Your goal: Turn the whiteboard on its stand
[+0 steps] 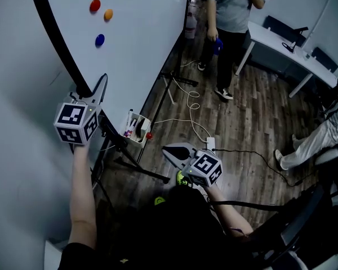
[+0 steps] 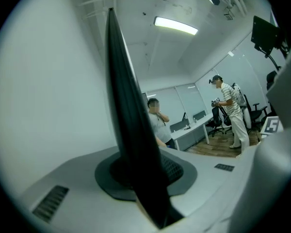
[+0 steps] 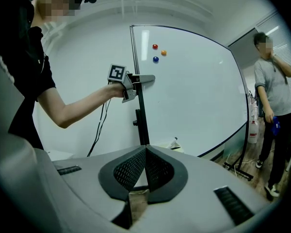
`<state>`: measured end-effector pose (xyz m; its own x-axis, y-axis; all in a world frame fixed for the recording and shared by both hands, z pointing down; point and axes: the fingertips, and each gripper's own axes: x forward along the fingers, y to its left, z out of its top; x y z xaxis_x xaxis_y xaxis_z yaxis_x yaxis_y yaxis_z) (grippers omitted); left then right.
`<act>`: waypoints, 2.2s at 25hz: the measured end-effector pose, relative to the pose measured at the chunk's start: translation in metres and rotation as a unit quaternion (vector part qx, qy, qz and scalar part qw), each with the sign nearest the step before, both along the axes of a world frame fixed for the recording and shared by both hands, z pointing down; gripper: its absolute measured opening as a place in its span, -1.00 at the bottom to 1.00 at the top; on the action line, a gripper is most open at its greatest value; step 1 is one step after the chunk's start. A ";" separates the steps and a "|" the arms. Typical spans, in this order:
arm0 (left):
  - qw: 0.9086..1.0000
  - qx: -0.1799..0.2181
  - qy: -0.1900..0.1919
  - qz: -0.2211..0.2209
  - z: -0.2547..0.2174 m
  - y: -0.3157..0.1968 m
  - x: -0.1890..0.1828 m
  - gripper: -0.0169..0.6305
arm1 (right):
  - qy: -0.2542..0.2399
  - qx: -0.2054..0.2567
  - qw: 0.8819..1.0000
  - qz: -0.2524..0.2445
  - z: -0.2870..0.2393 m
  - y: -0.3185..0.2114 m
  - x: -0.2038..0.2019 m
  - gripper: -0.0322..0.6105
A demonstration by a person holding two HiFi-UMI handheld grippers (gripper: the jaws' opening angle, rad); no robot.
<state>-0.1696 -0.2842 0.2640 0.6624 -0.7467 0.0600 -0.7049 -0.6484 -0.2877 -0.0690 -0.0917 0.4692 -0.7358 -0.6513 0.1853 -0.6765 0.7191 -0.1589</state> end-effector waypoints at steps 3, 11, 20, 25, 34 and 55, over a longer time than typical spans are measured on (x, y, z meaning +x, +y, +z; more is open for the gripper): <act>1.000 -0.001 0.002 0.001 0.000 -0.002 0.001 -0.66 | 0.001 -0.001 1.000 -0.002 0.001 0.001 -0.001 -0.84; 1.000 -0.001 -0.003 -0.004 0.005 -0.007 0.002 -0.66 | 0.003 -0.004 1.000 0.002 0.009 0.009 0.002 -0.84; 1.000 -0.005 -0.001 -0.007 -0.004 -0.003 0.006 -0.66 | 0.007 -0.007 1.000 0.002 0.003 0.030 0.002 -0.84; 1.000 -0.007 0.001 -0.008 0.017 -0.015 0.006 -0.66 | 0.014 -0.008 1.000 0.007 0.022 0.029 0.002 -0.84; 1.000 -0.012 0.005 -0.002 0.026 -0.085 0.044 -0.66 | 0.019 -0.013 0.999 0.023 0.034 -0.017 0.030 -0.84; 0.999 -0.026 0.019 0.008 0.015 -0.159 0.113 -0.65 | 0.020 -0.025 0.998 0.060 0.029 -0.028 0.079 -0.84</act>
